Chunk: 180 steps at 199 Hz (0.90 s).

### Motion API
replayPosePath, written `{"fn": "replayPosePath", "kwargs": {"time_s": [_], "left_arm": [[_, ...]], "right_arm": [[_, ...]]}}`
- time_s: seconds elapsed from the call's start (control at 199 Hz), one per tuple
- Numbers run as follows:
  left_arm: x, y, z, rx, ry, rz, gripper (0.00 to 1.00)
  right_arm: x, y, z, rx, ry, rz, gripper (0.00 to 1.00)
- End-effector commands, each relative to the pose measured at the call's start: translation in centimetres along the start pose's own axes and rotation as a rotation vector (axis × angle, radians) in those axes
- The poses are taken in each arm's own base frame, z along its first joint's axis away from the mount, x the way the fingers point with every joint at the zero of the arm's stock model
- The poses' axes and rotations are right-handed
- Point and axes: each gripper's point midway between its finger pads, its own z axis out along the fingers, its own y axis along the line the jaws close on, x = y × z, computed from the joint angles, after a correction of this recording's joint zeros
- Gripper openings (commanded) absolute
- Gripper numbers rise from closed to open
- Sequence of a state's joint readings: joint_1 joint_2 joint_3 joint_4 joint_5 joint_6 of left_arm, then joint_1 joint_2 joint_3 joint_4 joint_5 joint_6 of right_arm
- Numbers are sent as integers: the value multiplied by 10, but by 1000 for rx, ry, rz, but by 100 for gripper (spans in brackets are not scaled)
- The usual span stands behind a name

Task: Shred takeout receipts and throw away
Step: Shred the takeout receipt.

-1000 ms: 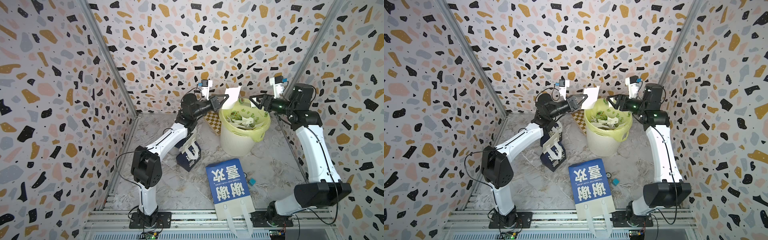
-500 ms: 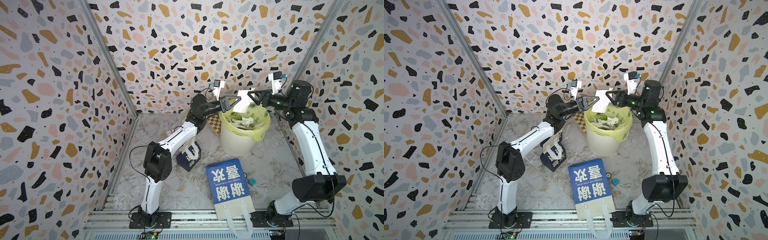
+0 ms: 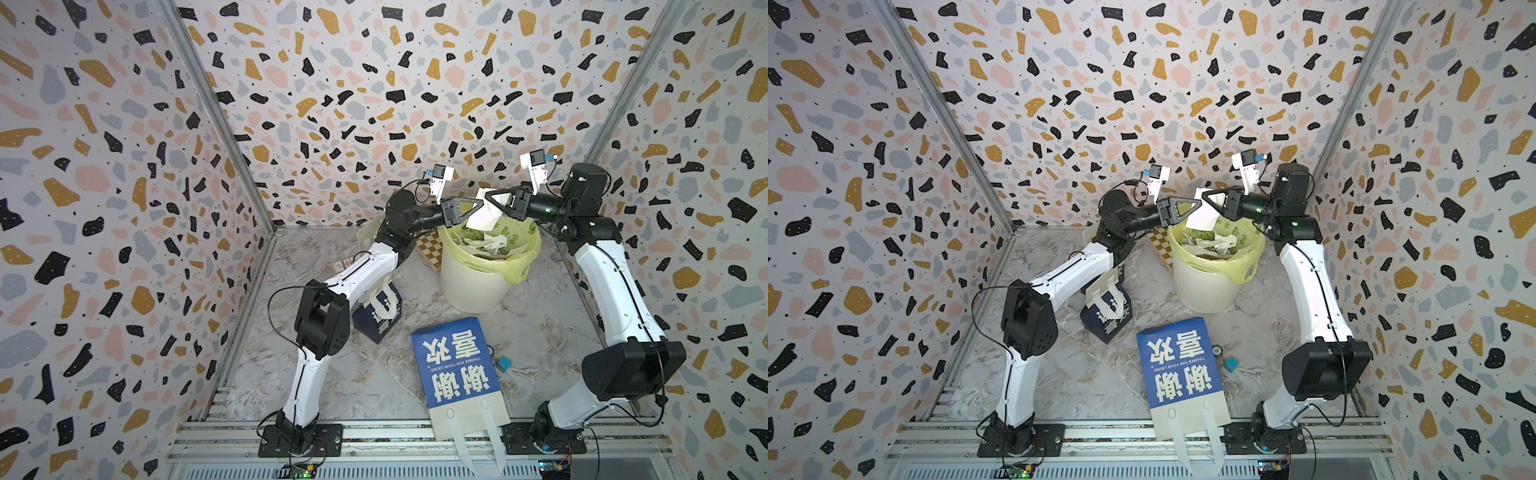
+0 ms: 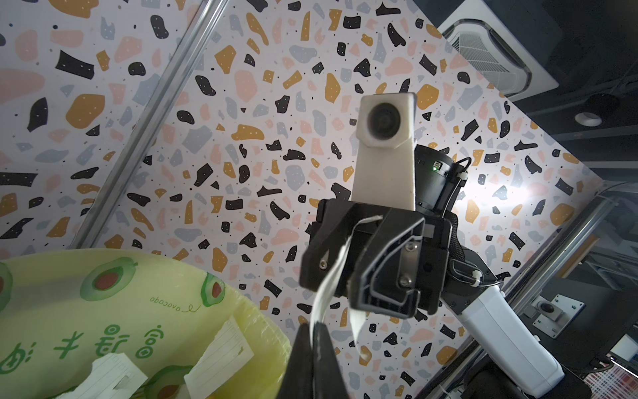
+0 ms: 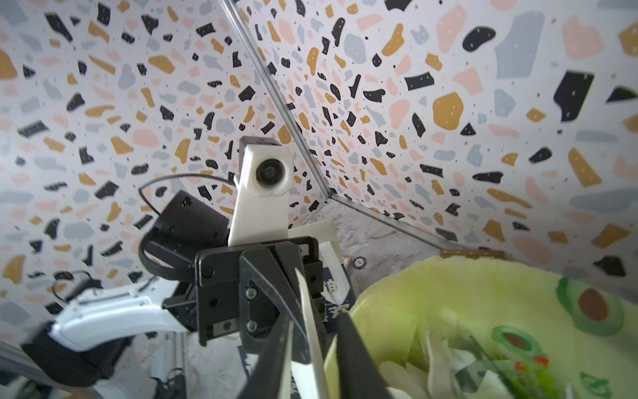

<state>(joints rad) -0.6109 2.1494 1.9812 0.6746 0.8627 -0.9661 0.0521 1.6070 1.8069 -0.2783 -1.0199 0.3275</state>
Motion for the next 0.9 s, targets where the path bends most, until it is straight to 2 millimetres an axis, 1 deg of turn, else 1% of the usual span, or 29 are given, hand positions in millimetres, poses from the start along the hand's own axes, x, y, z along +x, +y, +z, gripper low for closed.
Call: {"fn": "replayPosePath", "kwargs": {"time_s": [0.0,0.01,0.09,0.171,0.236,0.296,0.401,0.447,0.497,0.572,0.617,0.677,0.743,0.898], "left_arm": [[-13,-26,2,67,-7,65,0],[-13,-26,2,67,-7,64,0],[-15,-27,2,67,-10,61,0],[-19,-29,2,66,-19,48,0],[-20,-28,2,56,-26,32,0],[-20,-23,3,38,-21,21,0],[-17,-13,5,-4,-5,10,0],[-16,-9,5,-23,-2,7,0],[-14,-5,6,-47,6,7,0],[-7,5,10,-109,40,26,0],[-4,11,10,-151,53,32,0],[-3,17,9,-179,52,32,0],[-4,25,6,-227,40,33,0],[3,49,0,-336,54,44,0]], "right_arm": [[-7,20,-7,-36,-13,-57,2],[-6,19,-6,-34,-11,-57,0],[-2,19,-6,-23,2,-96,0],[4,26,-6,-20,15,-189,0],[11,38,-5,-43,26,-270,0],[14,55,-5,-108,22,-324,0],[22,100,-7,-297,11,-394,0],[26,113,-6,-350,21,-396,0],[29,122,-6,-398,35,-391,0],[31,128,-8,-423,38,-391,0],[29,127,-8,-408,31,-400,0],[22,119,-8,-335,12,-412,0],[11,114,-16,-296,-24,-412,0],[-12,128,-35,-233,-121,-442,0]]}}
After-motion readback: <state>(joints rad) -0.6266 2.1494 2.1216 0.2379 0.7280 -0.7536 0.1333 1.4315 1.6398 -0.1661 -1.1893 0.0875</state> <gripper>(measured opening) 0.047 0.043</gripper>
